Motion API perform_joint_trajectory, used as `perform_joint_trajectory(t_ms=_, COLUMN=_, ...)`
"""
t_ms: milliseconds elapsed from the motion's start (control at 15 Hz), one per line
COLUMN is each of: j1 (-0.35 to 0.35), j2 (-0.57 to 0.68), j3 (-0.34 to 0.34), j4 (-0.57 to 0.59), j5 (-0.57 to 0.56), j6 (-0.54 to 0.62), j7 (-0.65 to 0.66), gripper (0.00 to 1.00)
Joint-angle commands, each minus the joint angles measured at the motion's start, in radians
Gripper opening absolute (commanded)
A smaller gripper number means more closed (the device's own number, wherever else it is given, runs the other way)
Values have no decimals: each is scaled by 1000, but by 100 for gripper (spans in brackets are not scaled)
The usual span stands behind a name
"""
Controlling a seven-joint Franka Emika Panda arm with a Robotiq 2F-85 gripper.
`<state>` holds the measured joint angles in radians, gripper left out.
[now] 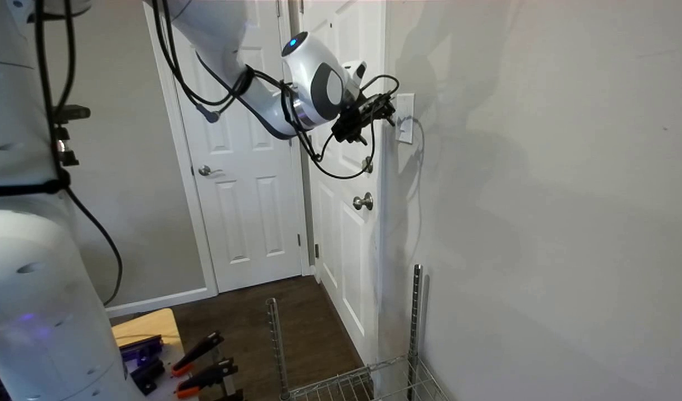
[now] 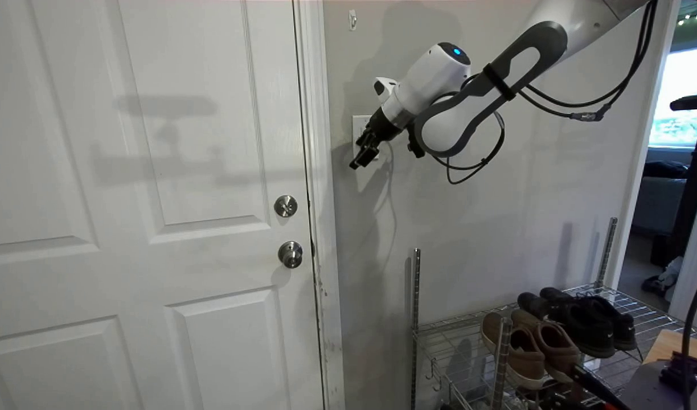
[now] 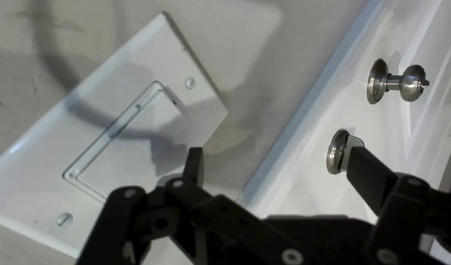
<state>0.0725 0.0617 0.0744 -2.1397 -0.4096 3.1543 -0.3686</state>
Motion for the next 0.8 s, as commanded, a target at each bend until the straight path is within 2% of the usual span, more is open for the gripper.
perform_joint_trajectory(t_ms=0, j1=6, j2=-63, j3=5, j4=-53, j5=4, j6=17, j7=8, gripper=100)
perform_joint_trajectory(t_ms=67, j1=8, j2=-69, j3=6, j4=-55, j5=5, j6=14, j7=8, gripper=100)
perform_joint_trajectory(t_ms=133, j1=8, j2=-27, j3=4, j4=-9, j5=3, j6=-3, j7=-2, gripper=100)
perform_joint_trajectory(t_ms=733, j1=13, j2=-64, j3=9, j4=-43, j5=2, j6=12, j7=0, gripper=100)
